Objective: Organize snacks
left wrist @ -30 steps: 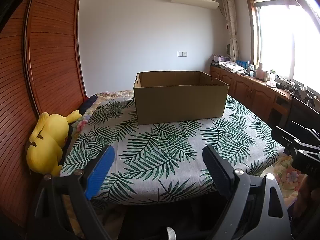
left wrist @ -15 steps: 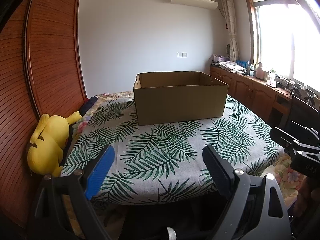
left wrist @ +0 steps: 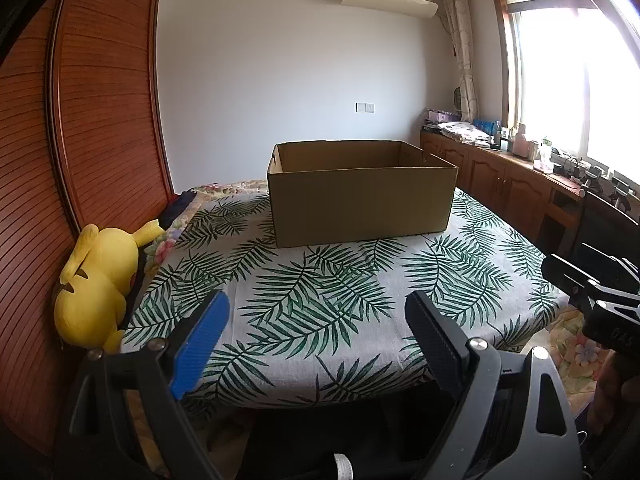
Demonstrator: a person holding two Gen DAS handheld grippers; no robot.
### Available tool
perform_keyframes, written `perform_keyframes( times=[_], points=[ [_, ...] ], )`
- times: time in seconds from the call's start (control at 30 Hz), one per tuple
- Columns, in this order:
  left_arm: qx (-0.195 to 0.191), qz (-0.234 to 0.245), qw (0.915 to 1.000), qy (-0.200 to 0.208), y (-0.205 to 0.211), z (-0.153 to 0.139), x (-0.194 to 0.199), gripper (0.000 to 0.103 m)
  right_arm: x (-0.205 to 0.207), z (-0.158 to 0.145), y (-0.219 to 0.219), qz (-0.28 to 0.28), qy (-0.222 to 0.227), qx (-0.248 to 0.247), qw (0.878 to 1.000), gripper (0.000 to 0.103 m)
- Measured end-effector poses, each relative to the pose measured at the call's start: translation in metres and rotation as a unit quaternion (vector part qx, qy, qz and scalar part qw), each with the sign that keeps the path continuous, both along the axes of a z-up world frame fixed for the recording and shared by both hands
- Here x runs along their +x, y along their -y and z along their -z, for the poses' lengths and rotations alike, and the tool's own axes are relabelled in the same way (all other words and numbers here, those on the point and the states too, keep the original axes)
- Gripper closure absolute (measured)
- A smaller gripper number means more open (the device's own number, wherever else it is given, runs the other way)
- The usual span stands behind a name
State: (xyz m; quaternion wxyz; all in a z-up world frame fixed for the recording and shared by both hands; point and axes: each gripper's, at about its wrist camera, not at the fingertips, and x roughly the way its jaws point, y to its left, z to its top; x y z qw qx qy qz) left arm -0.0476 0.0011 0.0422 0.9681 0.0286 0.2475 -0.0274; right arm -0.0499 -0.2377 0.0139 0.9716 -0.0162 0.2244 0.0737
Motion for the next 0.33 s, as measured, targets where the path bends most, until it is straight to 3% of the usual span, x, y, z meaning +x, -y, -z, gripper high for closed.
perform_keyframes(
  times=[0.33],
  points=[
    [0.002, 0.000, 1.0000, -0.001, 0.0014, 0.0008, 0.0008, 0.012, -0.0006, 0.0008, -0.0002, 0.000, 0.001, -0.001, 1.000, 0.011]
  ],
)
